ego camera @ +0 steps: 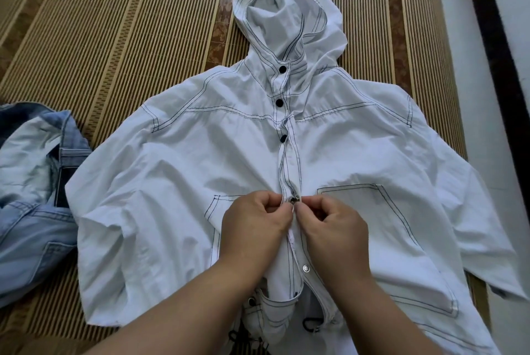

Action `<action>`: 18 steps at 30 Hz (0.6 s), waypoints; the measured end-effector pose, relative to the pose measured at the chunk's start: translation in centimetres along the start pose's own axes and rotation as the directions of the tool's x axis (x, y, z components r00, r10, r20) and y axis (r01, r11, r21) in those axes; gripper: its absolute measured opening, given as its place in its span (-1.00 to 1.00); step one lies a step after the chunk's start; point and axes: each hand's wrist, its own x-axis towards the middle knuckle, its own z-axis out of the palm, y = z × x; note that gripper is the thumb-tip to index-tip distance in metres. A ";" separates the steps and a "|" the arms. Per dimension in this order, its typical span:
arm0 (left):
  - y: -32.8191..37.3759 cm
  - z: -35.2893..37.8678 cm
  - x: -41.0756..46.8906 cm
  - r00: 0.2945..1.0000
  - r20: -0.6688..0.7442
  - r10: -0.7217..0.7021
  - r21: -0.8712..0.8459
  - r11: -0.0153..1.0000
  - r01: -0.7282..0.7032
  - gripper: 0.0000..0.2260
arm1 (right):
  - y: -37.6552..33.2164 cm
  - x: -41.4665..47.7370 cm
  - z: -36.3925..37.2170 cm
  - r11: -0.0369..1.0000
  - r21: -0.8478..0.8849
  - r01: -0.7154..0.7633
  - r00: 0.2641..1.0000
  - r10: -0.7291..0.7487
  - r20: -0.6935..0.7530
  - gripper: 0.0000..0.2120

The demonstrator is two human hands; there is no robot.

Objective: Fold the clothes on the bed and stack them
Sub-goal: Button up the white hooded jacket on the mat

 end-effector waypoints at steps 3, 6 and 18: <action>0.1 -0.2 0.0 0.999 0.031 0.013 -0.002 1.000 -0.013 -0.89 | 0.3 -0.1 0.2 0.992 -0.098 0.085 0.996 -0.086 -0.014 -0.93; -0.1 -0.1 0.2 0.999 0.046 0.012 0.015 1.000 -0.012 -0.87 | 0.4 -0.3 0.4 0.976 -0.157 0.152 0.987 -0.157 -0.017 -0.92; -0.4 0.1 0.6 0.986 0.157 0.057 0.093 0.993 -0.072 -0.75 | 1.2 -0.2 1.2 0.935 -0.235 0.265 0.963 -0.269 0.012 -0.92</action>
